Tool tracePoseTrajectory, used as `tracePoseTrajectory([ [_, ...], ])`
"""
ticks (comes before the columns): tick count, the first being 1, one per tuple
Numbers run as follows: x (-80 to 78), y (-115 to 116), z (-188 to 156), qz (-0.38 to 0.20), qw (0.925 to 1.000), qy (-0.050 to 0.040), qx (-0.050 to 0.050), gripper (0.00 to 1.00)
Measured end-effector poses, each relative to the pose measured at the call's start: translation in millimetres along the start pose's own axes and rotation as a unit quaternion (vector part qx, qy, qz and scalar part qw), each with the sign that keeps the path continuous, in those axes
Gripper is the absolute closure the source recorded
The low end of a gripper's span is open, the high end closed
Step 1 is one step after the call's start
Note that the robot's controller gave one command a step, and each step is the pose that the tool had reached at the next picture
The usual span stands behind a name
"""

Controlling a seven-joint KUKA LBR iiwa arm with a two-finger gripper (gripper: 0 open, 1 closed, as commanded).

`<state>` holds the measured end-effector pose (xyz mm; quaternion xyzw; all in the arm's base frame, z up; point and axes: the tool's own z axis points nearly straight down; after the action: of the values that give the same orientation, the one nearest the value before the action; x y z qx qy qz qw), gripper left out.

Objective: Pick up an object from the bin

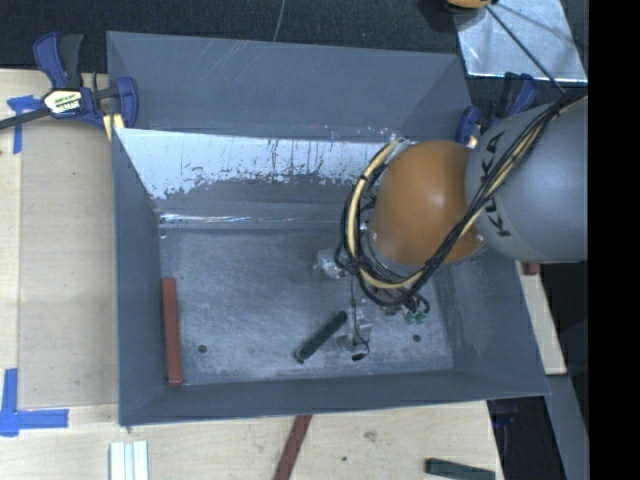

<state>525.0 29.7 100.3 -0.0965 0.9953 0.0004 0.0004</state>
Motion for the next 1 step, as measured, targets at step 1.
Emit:
tracePoseTrajectory([
  [1,17.9,44.8,29.7,-0.069,0.9976,-0.001,0.0,1.0],
])
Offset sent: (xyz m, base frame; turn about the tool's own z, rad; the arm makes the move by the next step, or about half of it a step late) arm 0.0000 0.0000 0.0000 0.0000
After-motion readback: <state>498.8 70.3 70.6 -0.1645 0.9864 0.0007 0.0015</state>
